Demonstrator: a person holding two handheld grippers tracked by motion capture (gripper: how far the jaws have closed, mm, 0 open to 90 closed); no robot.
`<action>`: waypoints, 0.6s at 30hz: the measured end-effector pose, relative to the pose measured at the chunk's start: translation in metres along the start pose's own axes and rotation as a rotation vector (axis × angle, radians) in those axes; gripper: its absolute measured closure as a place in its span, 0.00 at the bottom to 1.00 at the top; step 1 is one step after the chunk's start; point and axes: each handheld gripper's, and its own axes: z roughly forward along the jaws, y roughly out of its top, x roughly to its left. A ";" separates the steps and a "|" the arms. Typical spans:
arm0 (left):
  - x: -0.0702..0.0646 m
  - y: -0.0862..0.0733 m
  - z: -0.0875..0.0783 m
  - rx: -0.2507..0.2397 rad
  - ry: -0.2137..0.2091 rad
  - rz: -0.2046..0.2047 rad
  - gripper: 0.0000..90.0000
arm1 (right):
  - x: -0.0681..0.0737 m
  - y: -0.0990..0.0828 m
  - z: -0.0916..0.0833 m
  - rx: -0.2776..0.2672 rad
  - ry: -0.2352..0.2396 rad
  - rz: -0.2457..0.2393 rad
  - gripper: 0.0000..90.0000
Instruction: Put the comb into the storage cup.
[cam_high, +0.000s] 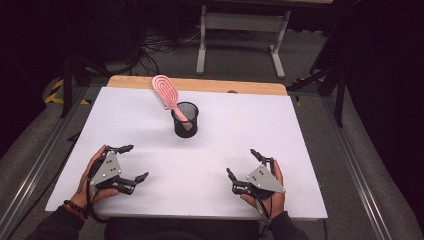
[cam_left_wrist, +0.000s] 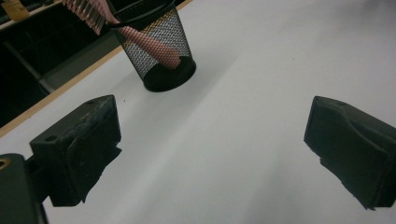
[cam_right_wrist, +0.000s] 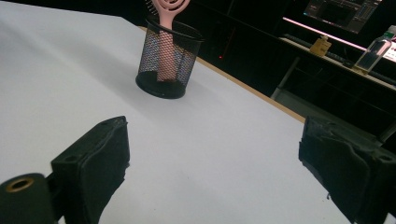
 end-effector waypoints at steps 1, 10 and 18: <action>0.001 -0.002 -0.001 0.000 0.000 -0.008 0.05 | 0.000 0.000 0.000 0.000 0.000 0.000 0.10; 0.009 -0.016 -0.009 0.005 0.002 -0.075 0.05 | 0.000 -0.001 -0.003 -0.002 0.004 0.005 0.10; 0.012 -0.018 -0.013 0.000 0.012 -0.094 0.05 | -0.002 -0.002 -0.005 -0.003 -0.004 0.011 0.10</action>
